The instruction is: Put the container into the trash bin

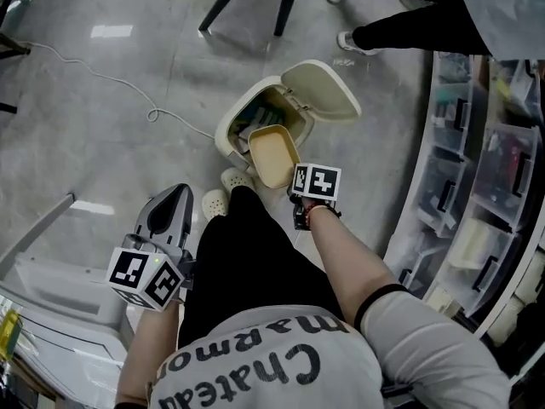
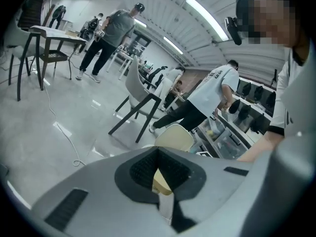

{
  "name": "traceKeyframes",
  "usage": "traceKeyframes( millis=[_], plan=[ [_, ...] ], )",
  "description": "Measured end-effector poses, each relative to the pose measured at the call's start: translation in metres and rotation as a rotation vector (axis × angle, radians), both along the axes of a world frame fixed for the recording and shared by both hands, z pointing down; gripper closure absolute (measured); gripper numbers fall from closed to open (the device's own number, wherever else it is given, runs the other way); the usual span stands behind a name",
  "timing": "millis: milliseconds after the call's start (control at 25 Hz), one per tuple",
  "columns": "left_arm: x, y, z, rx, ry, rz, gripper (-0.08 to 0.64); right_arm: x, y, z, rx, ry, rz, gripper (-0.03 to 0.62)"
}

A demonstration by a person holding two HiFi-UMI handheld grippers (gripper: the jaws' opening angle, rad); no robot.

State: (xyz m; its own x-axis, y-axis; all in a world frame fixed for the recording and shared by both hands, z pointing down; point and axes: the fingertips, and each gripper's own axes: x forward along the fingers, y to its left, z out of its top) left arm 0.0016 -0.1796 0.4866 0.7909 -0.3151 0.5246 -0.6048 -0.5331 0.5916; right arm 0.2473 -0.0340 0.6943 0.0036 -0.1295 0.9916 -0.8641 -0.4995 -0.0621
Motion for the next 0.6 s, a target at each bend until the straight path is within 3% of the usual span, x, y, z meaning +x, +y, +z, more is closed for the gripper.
traceKeyframes(
  millis=[600],
  plan=[
    [0.013,0.005,0.03,-0.074,-0.046,-0.178,0.538,0.026,-0.057,0.047,-0.063,-0.036,-0.242,0.552]
  ],
)
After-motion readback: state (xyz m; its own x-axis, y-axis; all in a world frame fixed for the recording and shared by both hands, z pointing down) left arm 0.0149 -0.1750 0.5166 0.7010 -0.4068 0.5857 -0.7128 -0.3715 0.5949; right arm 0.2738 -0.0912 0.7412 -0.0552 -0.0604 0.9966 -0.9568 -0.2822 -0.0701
